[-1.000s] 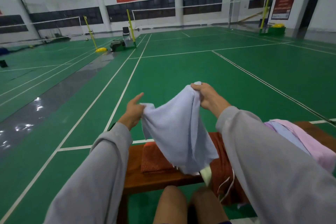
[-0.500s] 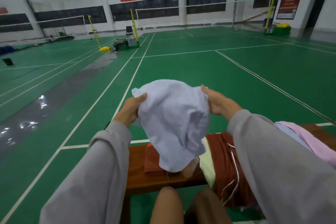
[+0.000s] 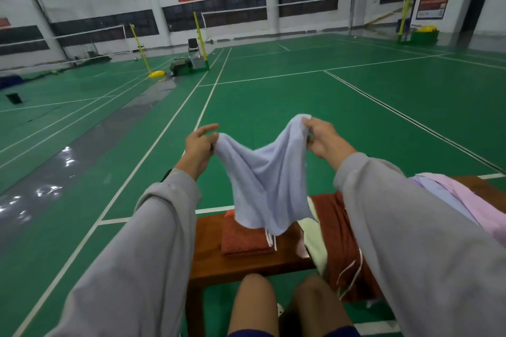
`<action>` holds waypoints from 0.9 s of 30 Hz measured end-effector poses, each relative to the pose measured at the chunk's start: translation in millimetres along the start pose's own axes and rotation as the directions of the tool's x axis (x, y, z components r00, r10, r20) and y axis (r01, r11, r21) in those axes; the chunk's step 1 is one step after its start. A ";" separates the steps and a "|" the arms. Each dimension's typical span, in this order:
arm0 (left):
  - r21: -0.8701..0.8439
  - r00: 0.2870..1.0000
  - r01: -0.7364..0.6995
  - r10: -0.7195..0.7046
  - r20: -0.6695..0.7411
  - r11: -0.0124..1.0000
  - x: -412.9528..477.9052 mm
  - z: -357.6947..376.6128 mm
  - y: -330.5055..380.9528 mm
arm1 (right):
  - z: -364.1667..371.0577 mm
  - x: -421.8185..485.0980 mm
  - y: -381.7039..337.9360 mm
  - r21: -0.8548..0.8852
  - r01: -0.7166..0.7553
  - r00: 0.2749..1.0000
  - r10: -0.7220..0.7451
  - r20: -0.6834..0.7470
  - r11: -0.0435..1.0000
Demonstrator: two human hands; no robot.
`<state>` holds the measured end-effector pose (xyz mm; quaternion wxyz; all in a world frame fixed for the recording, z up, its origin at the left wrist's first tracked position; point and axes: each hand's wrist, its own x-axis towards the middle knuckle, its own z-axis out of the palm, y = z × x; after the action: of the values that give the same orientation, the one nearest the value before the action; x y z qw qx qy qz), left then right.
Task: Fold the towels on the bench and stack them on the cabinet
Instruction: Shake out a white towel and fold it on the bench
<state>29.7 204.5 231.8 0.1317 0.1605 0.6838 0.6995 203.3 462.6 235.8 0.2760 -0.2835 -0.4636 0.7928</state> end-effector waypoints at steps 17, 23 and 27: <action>0.192 0.965 -0.186 0.216 -0.152 0.964 15.3 -23.8 9.4 | -25.1 11.3 -55.1 -0.451 0.123 0.960 -0.221 -0.171 0.884; 0.472 0.972 -0.190 0.234 -0.035 0.861 13.1 -25.3 15.2 | -22.4 5.1 -57.5 -0.279 0.108 0.989 -0.131 -0.066 0.954; 0.619 0.961 -0.243 0.273 0.047 0.747 11.0 -21.6 12.8 | -28.6 4.4 -51.5 -0.288 0.101 0.994 -0.105 0.001 0.952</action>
<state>11.3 188.8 244.9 -0.0421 0.2714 0.8492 0.4511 229.4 503.7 269.1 0.2761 -0.3016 -0.5863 0.6993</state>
